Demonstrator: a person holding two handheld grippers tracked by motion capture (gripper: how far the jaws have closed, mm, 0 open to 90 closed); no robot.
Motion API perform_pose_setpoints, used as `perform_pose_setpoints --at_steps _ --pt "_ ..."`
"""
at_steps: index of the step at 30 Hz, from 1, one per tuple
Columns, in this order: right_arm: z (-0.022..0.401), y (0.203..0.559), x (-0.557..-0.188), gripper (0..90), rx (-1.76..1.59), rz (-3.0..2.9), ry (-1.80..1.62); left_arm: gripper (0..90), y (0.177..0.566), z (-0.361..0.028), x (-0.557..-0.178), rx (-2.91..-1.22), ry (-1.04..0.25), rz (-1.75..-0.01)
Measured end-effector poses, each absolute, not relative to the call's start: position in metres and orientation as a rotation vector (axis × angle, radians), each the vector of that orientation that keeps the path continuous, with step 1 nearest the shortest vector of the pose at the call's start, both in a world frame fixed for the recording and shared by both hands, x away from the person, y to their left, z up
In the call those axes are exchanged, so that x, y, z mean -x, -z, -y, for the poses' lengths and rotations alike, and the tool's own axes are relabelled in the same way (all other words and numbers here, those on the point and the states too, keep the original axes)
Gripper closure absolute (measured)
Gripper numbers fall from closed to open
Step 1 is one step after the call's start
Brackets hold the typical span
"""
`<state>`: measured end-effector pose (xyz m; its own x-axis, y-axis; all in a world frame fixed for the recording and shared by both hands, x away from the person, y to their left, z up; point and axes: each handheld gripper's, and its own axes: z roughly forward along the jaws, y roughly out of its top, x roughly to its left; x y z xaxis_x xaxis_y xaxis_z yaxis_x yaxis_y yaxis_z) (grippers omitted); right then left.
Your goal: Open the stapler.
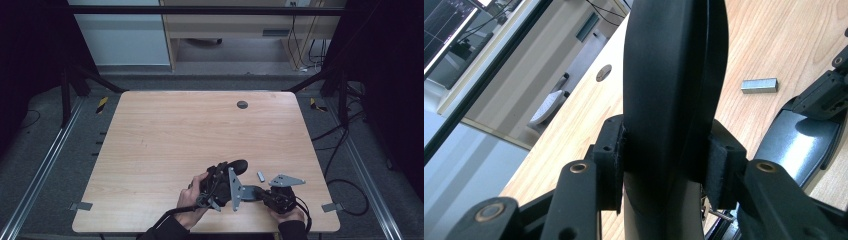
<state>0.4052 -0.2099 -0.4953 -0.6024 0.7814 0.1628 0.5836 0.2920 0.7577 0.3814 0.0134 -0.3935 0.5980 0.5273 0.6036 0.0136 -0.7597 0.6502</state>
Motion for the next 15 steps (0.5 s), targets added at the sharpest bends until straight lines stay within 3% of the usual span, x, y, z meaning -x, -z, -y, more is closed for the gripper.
perform_pose_setpoints --at_steps 15 --pt "0.209 0.495 -0.404 90.0 -1.255 -2.322 -1.192 58.0 0.388 -0.028 -0.38 -2.156 -1.076 -0.485"
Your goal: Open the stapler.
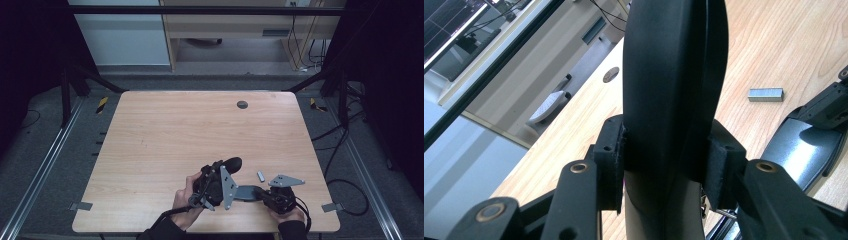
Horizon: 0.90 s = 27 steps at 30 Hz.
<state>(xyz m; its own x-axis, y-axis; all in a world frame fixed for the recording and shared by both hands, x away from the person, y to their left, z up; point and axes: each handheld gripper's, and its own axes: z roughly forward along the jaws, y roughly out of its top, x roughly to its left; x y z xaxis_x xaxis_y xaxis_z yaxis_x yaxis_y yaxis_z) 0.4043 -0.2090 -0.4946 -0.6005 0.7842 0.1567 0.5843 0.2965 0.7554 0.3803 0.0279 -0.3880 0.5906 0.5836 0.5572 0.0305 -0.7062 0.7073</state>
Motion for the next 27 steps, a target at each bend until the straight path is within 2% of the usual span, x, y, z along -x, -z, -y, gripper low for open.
perform_pose_setpoints --at_steps 27 --pt "0.209 0.495 -0.404 90.0 -1.266 -2.32 -1.193 57.9 0.381 -0.053 -0.378 -2.063 -1.059 -0.574"
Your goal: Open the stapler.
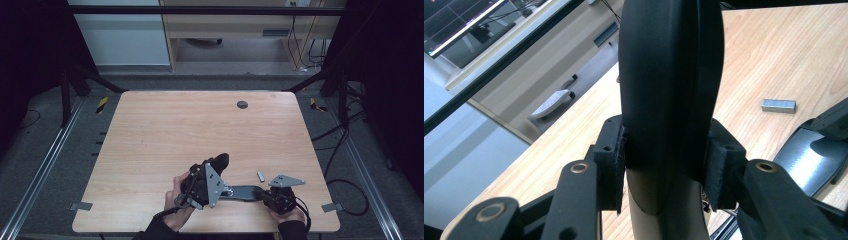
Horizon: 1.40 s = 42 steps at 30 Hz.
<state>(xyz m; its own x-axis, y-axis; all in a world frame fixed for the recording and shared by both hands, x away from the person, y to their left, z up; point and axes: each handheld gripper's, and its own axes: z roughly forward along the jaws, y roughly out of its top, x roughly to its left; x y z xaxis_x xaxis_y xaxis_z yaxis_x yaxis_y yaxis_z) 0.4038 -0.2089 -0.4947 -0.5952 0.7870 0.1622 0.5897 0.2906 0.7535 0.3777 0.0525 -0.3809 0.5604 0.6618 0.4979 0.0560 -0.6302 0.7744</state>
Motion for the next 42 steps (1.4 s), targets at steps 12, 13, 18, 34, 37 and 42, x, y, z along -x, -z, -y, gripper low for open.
perform_pose_setpoints --at_steps 12,13,18,34,37,42 --pt "0.208 0.495 -0.404 90.0 -1.254 -2.319 -1.19 57.4 0.377 -0.068 -0.377 -2.021 -1.052 -0.63" --pt "0.208 0.495 -0.404 90.0 -1.253 -2.319 -1.189 57.4 0.377 -0.07 -0.377 -2.015 -1.047 -0.637" --pt "0.209 0.495 -0.404 90.0 -1.249 -2.317 -1.188 56.9 0.375 -0.08 -0.377 -2.0 -1.035 -0.665" --pt "0.208 0.495 -0.404 90.0 -1.249 -2.324 -1.195 56.6 0.374 -0.094 -0.376 -1.956 -1.02 -0.709" --pt "0.208 0.495 -0.404 90.0 -1.248 -2.325 -1.195 56.5 0.374 -0.096 -0.377 -1.954 -1.017 -0.717" --pt "0.208 0.495 -0.403 90.0 -1.251 -2.325 -1.197 56.3 0.374 -0.1 -0.376 -1.944 -1.013 -0.733"
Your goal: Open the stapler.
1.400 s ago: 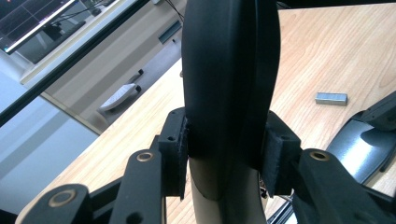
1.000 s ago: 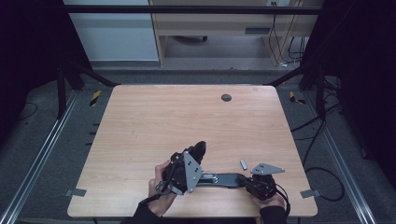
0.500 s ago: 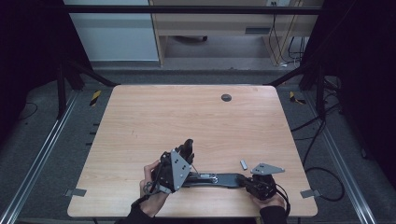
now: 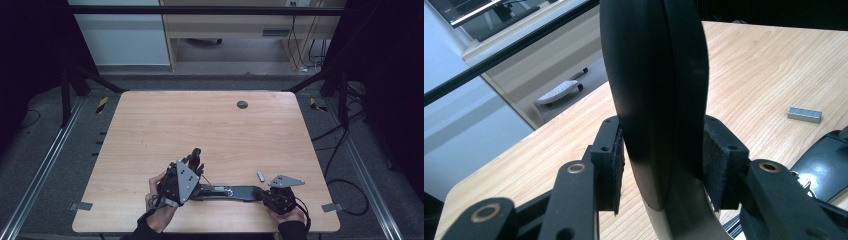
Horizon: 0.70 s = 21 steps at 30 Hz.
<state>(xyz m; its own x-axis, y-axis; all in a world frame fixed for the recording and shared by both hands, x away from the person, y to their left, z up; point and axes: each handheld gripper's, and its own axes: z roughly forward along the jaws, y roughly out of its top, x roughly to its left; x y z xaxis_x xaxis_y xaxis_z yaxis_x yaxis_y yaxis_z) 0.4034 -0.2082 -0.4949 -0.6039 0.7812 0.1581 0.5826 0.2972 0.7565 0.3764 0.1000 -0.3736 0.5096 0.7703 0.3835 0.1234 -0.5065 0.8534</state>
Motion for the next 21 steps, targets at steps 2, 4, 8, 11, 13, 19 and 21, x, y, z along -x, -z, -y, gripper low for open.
perform_pose_setpoints --at_steps 2,4,8,11,13,19,21 --pt "0.208 0.495 -0.403 90.0 -1.25 -2.325 -1.198 56.2 0.374 -0.102 -0.376 -1.938 -1.016 -0.741" --pt "0.208 0.495 -0.403 90.0 -1.249 -2.325 -1.199 55.8 0.373 -0.106 -0.376 -1.932 -1.026 -0.76" --pt "0.208 0.495 -0.404 90.0 -1.252 -2.326 -1.201 55.1 0.373 -0.119 -0.377 -1.906 -0.996 -0.801" --pt "0.208 0.495 -0.403 90.0 -1.252 -2.325 -1.2 54.8 0.374 -0.122 -0.377 -1.898 -0.997 -0.805" --pt "0.208 0.495 -0.404 90.0 -1.252 -2.325 -1.2 54.7 0.374 -0.123 -0.376 -1.893 -1.001 -0.806" --pt "0.209 0.495 -0.404 90.0 -1.245 -2.327 -1.202 54.3 0.375 -0.128 -0.376 -1.881 -0.995 -0.826" --pt "0.209 0.495 -0.404 90.0 -1.247 -2.326 -1.201 54.3 0.375 -0.131 -0.377 -1.874 -0.989 -0.833"
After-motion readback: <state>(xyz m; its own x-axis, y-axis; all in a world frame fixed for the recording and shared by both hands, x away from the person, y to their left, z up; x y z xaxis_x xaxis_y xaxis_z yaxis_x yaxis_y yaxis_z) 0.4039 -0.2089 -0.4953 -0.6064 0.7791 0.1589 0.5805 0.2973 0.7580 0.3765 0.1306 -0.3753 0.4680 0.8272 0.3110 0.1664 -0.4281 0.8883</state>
